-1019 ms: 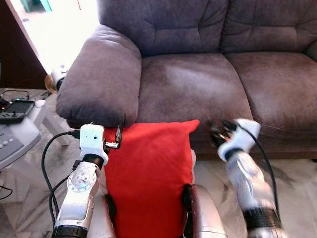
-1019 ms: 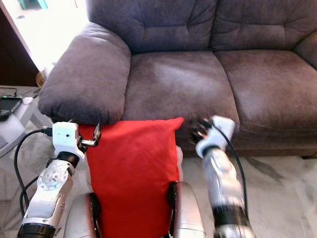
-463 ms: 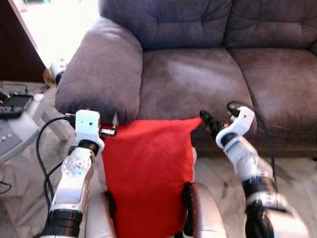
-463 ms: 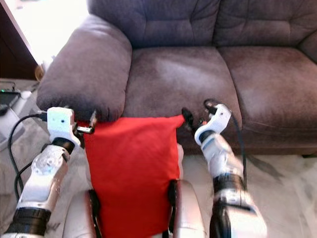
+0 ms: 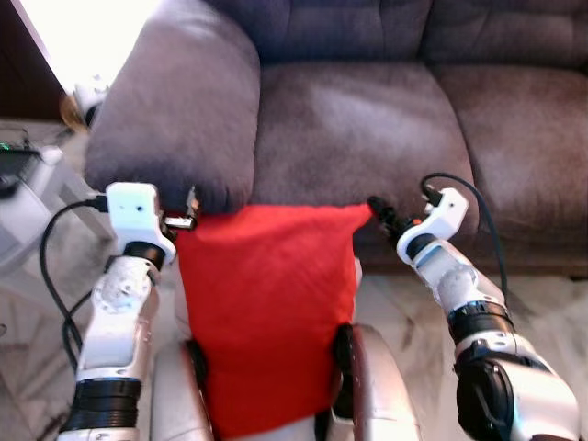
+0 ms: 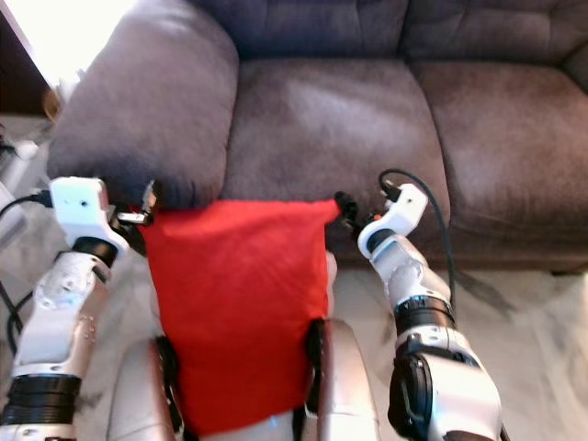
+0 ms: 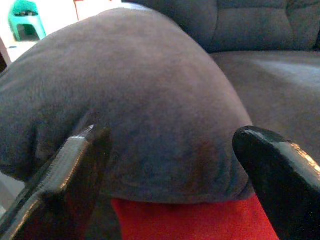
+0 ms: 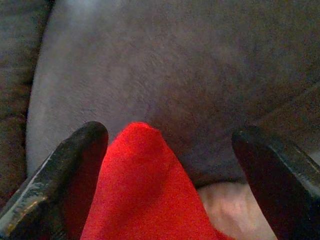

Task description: Move the pillow to the sofa from floor

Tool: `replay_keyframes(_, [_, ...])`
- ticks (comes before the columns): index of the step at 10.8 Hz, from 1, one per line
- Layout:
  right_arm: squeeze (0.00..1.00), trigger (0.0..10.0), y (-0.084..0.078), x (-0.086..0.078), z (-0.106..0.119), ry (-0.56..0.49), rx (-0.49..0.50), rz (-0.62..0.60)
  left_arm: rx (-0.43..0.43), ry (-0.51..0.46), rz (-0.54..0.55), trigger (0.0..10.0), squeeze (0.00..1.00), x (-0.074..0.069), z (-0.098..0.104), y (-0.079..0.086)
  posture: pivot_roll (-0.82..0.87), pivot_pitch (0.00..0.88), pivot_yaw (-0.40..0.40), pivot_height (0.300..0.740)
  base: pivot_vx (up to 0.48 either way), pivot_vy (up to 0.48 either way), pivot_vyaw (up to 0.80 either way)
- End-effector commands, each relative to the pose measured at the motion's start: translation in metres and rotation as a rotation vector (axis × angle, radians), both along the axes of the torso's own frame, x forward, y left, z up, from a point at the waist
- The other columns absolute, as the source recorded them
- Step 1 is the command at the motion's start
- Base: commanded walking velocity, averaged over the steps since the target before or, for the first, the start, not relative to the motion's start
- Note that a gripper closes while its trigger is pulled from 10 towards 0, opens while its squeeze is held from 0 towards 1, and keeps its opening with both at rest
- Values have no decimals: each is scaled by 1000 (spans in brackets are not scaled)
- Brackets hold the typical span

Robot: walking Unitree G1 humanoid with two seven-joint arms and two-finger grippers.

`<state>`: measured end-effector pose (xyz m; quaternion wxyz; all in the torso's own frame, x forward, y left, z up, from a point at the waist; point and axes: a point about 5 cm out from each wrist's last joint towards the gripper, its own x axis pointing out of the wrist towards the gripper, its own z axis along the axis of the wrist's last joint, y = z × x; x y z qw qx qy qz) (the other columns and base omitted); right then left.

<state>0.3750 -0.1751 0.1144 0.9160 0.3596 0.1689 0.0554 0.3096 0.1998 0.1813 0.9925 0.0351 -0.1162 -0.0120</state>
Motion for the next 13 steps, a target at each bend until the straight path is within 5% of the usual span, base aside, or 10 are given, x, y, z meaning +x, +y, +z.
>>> replay_keyframes(1, [0, 10000, 0, 1, 0, 17, 55, 0, -3, -12, 18, 10000, 0, -4, 6, 5, 55, 291, -107, 523, 0, 0, 0])
replay_keyframes(2, [0, 10000, 6, 4, 9, -50, 85, 51, -3, -22, 27, 10000, 0, -7, 9, 6, 61, 302, -114, 523, 0, 0, 0])
replay_keyframes(9, [0, 10000, 32, 9, 13, -42, 102, 170, 1, -9, 117, 10000, 0, -22, 12, 25, 66, 318, -154, 523, 0, 0, 0])
replay_keyframes(10, [0, 8078, 31, 9, 12, -50, 90, 160, 6, -4, 124, 10000, 0, -24, 12, 27, 69, 317, -157, 523, 0, 0, 0])
replay_keyframes(11, [0, 0, 29, 7, 9, -46, 116, 153, 11, 0, 132, 10000, 0, -24, 12, 27, 73, 316, -161, 523, 0, 0, 0])
replay_keyframes(13, [0, 0, 29, 3, 1, -24, 89, 182, 14, 18, 145, 10000, 0, -23, 10, 28, 67, 305, -165, 523, 0, 0, 0])
